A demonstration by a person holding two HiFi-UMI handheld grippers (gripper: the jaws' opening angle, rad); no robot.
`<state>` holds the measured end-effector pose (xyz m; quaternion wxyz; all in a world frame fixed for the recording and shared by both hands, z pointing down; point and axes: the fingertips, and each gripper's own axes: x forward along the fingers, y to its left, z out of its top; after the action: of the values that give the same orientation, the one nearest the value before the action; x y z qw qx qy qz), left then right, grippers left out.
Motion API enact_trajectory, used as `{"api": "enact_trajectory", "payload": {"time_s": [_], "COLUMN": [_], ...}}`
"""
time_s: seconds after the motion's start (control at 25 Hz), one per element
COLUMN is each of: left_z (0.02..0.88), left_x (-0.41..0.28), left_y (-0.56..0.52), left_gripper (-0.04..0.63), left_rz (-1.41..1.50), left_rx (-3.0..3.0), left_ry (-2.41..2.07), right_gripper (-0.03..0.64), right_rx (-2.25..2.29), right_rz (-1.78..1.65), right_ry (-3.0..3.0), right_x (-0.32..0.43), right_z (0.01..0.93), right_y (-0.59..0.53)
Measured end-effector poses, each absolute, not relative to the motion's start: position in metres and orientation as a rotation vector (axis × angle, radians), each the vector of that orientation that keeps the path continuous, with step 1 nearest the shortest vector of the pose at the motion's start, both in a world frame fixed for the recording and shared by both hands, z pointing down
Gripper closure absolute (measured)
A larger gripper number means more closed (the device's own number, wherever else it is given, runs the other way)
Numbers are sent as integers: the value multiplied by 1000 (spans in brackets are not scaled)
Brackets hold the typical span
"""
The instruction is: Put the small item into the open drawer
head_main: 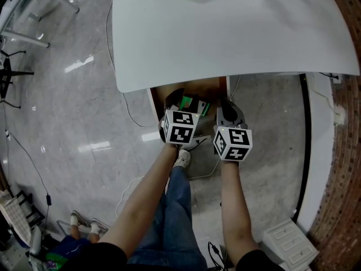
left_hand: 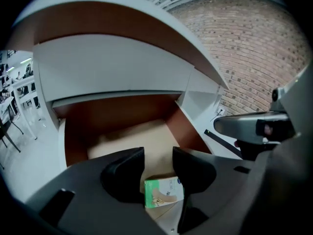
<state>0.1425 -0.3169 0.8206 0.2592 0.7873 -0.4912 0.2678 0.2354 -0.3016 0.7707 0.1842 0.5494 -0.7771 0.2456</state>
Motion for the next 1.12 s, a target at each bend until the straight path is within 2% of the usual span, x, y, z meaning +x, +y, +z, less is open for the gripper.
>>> {"api": "enact_trajectory", "payload": {"time_s": [0.16,0.32,0.92,1.12], "left_z": [781,723,452,392], "left_x": [147,150,113,100], "left_y": [-304,-299,-266,-249], "left_gripper": [507,552,572,572], "left_rz": [650,548,296,270], "left_rx": [2201,2300,2592,2678], "left_ry": [-1325,-1333,-1442,-1456], "right_gripper": [615,615,615,615], "right_rx": [1574,1646,1903,2003], "right_rz": [695,680,427,346], "right_ry": [-2194,-2220,-2326,-2360], "right_x": [236,241,264,278], "right_z": [750,715,471,406], "right_y": [-290,-288,-236,-214]}}
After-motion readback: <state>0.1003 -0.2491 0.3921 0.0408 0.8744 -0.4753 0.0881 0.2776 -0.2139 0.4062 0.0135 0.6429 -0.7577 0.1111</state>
